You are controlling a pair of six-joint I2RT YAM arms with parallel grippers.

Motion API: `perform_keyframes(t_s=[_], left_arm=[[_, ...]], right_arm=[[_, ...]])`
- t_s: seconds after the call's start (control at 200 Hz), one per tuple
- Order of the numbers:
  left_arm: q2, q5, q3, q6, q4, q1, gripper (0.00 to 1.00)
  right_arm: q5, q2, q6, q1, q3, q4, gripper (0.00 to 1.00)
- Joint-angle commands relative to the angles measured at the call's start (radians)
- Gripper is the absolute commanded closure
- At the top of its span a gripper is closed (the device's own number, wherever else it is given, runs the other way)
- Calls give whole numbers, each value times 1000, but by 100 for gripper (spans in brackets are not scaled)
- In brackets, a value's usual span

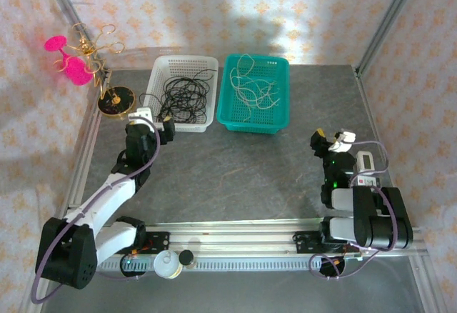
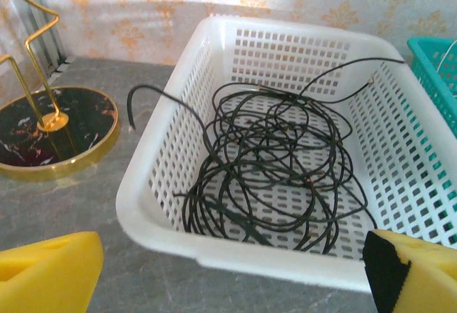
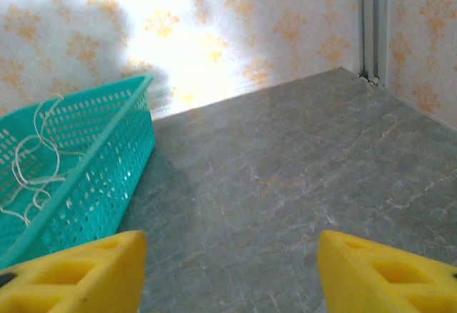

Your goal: Untangle the cables

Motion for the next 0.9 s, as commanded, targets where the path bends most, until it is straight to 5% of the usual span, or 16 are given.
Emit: perform_keyframes(t_s=[0.0, 0.205, 0.275, 0.476, 0.891], left_arm=[[-26, -6, -29, -25, 76, 7, 4], [-79, 11, -57, -5, 89, 6, 4], [-101, 32, -85, -3, 130, 7, 4], [-155, 60, -174, 35, 223, 6, 4], [-157, -28, -292, 62, 372, 13, 5]], right_arm=[[7, -59, -64, 18, 43, -46, 21], [17, -183, -191, 111, 83, -211, 10], [-28, -122, -204, 122, 79, -180, 0], [-50, 92, -292, 202, 82, -28, 0], [-142, 158, -147, 57, 119, -13, 0]])
